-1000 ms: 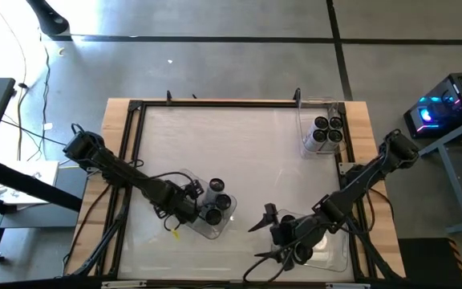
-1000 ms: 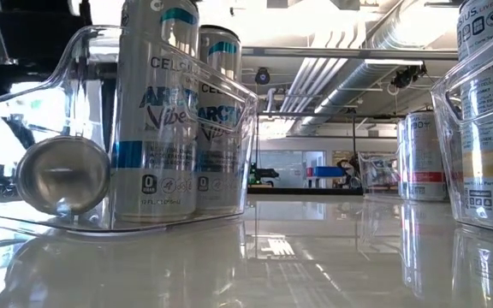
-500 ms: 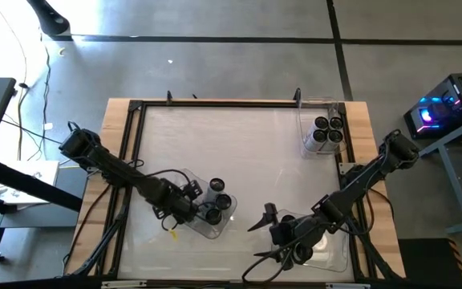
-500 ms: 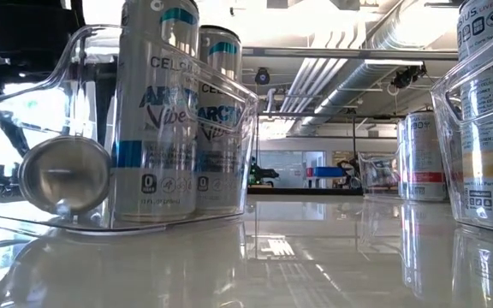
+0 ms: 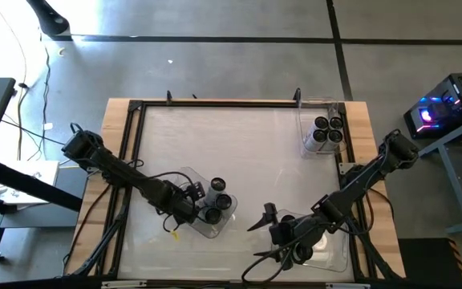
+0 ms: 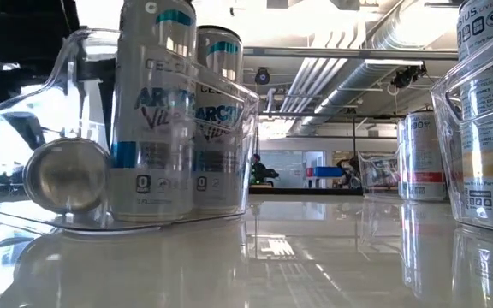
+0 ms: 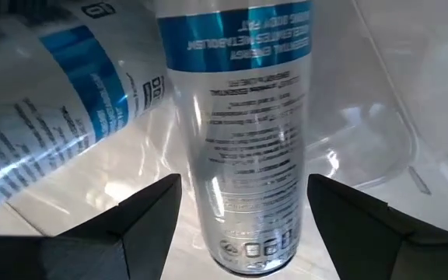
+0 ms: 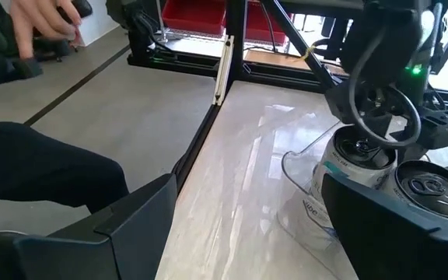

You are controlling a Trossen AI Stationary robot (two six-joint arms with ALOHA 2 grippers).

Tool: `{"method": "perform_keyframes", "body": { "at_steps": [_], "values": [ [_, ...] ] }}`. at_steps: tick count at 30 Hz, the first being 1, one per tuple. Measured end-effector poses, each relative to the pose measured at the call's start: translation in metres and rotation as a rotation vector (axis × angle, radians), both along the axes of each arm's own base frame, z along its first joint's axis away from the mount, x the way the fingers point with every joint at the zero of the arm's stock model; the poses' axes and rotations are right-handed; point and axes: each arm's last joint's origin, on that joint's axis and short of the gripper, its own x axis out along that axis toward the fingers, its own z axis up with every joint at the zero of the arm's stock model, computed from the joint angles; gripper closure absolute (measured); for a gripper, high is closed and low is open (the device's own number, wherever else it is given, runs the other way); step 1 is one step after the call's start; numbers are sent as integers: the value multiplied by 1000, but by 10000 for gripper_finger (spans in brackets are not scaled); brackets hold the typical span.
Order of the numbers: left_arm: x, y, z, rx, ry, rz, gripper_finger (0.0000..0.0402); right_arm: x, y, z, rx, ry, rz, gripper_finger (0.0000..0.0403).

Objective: Sort soda cans
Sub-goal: Adjust the white-blue soda can in the bottom left transparent bin

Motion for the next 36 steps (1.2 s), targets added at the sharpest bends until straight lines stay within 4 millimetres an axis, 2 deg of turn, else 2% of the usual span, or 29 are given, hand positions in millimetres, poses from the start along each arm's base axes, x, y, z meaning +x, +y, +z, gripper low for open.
{"method": "perform_keyframes", "body": {
  "at_steps": [4,12,20,23,30,34,36],
  "values": [
    [-1,8,-8,-58,21,7,129,0,0,0,3,1,-2,85],
    [3,19,-11,-188,73,42,131,-1,1,0,7,2,1,85],
    [6,27,-12,-207,68,76,185,-1,2,0,31,9,-6,85],
    [7,29,-11,-221,48,139,198,-1,2,0,31,9,-5,85],
    [22,23,10,-205,-29,298,202,-1,2,0,28,8,-4,85],
    [31,17,34,-221,-99,304,202,-1,2,0,29,7,-4,85],
    [34,14,39,-231,-113,300,200,-1,2,1,29,5,-4,85]
  ]
}}
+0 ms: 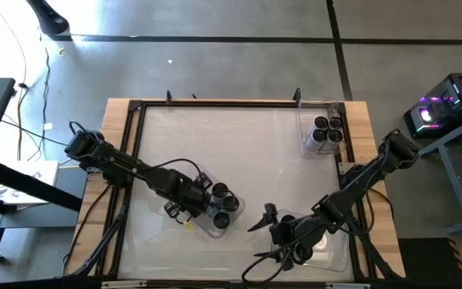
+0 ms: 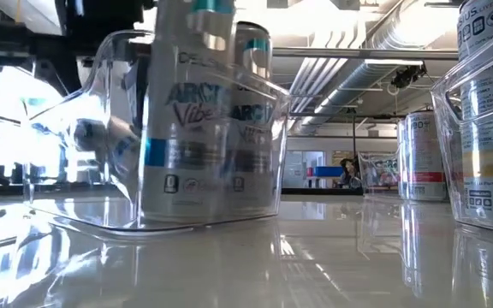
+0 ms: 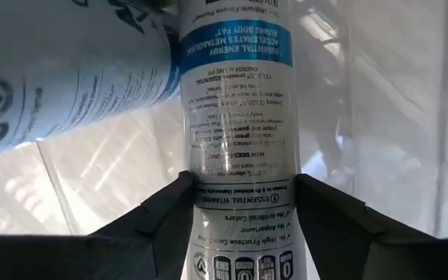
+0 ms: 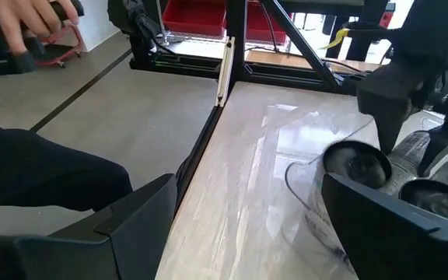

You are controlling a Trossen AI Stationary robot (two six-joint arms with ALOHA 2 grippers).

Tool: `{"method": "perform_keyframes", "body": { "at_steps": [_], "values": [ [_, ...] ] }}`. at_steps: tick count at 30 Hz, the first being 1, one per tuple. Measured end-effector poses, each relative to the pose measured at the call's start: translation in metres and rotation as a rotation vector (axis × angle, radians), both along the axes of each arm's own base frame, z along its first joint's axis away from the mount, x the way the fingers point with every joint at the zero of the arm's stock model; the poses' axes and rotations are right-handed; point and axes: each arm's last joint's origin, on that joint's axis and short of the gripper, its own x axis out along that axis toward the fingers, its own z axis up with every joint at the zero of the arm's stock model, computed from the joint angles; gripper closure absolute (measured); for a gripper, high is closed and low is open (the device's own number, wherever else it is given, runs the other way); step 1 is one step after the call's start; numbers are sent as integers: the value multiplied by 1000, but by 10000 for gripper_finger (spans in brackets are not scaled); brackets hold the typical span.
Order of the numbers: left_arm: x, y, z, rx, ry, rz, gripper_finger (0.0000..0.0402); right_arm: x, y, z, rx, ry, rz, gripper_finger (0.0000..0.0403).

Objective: Sort soda cans
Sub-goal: Adjust the white-blue soda can in the bottom left transparent bin

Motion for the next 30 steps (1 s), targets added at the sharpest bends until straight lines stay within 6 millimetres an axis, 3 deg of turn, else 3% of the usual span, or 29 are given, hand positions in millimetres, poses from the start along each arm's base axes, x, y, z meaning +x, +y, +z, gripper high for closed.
{"method": "perform_keyframes", "body": {
  "at_steps": [10,13,19,30],
  "values": [
    [2,-1,22,-6,10,44,194,1,-1,0,-5,-3,-1,85],
    [1,0,21,-19,0,117,193,1,-2,0,-7,-2,-3,85],
    [2,14,-1,-45,96,196,174,2,-2,0,-13,-5,-2,85],
    [27,24,-56,5,224,268,101,2,-2,0,-2,-5,-6,85]
  ]
}}
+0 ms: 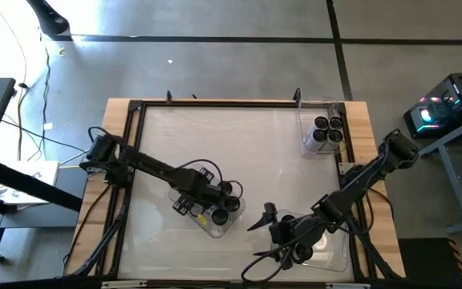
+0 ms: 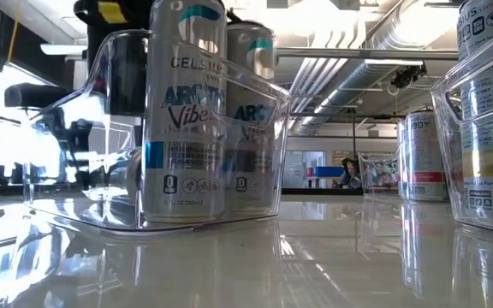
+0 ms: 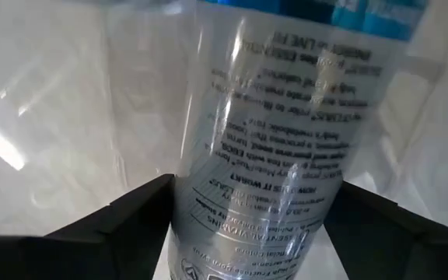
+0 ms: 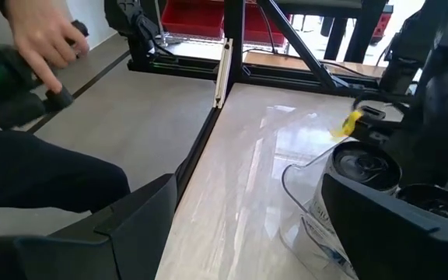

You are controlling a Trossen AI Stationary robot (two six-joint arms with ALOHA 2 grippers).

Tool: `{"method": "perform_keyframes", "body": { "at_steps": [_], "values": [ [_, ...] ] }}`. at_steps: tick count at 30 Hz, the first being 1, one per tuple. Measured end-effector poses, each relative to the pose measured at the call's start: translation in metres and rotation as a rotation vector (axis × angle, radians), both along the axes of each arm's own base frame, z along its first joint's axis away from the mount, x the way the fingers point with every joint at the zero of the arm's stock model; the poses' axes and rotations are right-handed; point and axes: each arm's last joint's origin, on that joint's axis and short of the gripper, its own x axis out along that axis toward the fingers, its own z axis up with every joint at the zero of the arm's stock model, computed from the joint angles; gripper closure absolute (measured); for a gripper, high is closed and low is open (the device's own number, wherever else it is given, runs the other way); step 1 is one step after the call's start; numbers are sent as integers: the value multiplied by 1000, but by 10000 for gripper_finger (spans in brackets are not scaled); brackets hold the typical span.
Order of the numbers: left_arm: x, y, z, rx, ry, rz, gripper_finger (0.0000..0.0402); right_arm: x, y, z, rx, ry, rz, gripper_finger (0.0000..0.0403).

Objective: Sort soda cans
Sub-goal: Adjust the white-blue soda can in the bottom left transparent bin

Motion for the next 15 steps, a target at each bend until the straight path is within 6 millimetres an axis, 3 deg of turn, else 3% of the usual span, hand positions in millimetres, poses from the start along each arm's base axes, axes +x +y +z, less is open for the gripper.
{"method": "perform_keyframes", "body": {
  "at_steps": [5,8,12,15],
  "values": [
    [2,-2,-11,29,35,-34,101,0,0,0,1,1,-1,85],
    [2,-3,-9,47,46,-42,121,0,0,0,1,2,-1,85],
    [0,-8,8,77,63,-29,167,0,0,-1,-3,6,-1,85],
    [-1,-11,24,86,85,-24,168,0,0,-1,-5,6,0,85]
  ]
}}
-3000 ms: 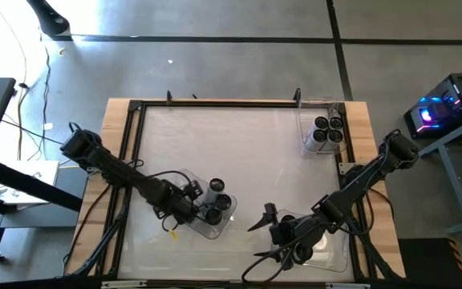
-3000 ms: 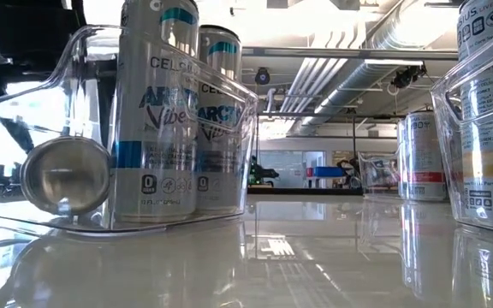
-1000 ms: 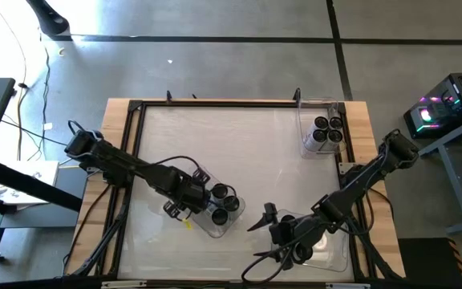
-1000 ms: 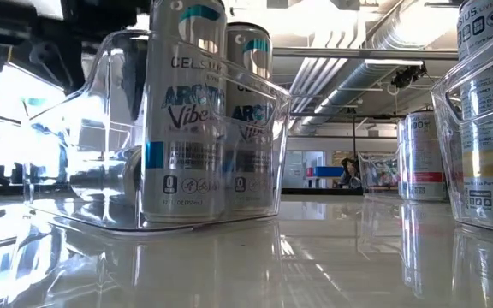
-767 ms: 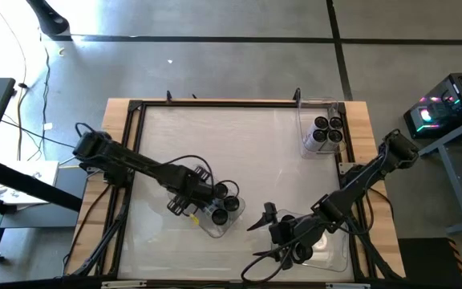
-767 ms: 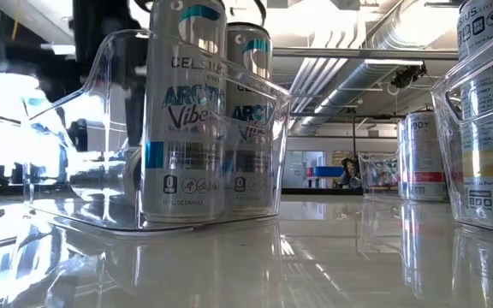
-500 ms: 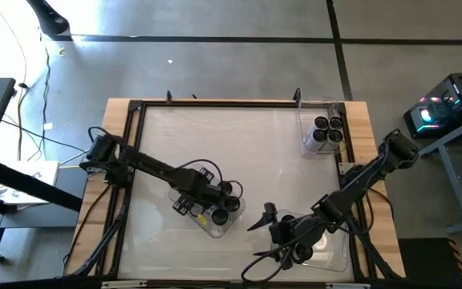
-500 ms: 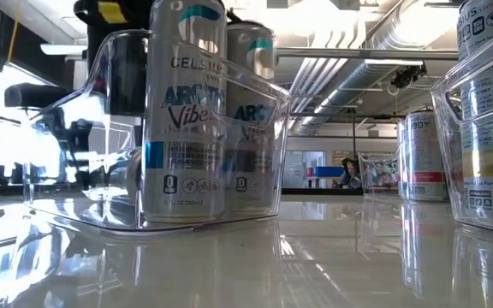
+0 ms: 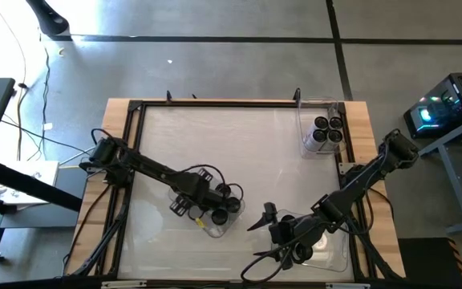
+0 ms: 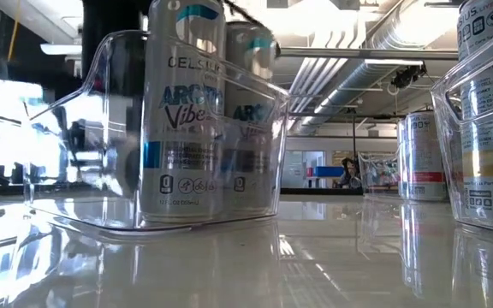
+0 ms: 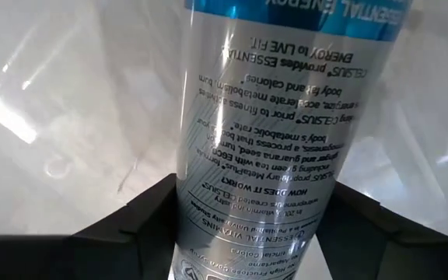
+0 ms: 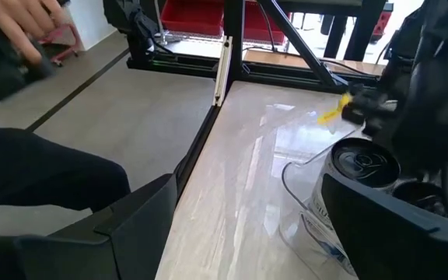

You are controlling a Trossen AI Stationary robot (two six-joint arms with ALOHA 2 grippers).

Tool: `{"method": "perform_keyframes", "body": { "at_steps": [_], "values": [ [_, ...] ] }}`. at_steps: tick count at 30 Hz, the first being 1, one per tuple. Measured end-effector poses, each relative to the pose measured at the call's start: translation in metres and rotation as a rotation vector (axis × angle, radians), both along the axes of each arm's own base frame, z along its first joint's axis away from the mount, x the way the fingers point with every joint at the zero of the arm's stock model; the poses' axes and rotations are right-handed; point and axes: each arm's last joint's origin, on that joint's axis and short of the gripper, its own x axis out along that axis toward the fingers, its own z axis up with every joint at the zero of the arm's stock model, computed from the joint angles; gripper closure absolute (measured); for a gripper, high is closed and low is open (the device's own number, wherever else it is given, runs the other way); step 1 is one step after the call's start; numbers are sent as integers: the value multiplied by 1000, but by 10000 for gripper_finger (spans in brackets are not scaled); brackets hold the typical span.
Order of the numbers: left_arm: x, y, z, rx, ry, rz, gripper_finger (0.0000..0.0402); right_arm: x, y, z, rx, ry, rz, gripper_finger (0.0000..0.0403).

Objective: Sort soda cans
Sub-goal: Adjust the white-blue soda can in the bottom left transparent bin

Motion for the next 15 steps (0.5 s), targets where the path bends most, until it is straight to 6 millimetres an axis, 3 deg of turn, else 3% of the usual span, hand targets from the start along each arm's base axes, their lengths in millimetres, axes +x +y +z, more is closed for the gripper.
{"method": "perform_keyframes", "body": {
  "at_steps": [8,12,15],
  "values": [
    [-4,-10,56,49,60,51,168,1,-3,0,18,-5,-87,85],
    [-8,-14,80,44,66,124,168,5,-14,0,27,6,-196,85],
    [-4,-19,97,-52,-19,192,168,10,-26,3,59,8,-244,85]
  ]
}}
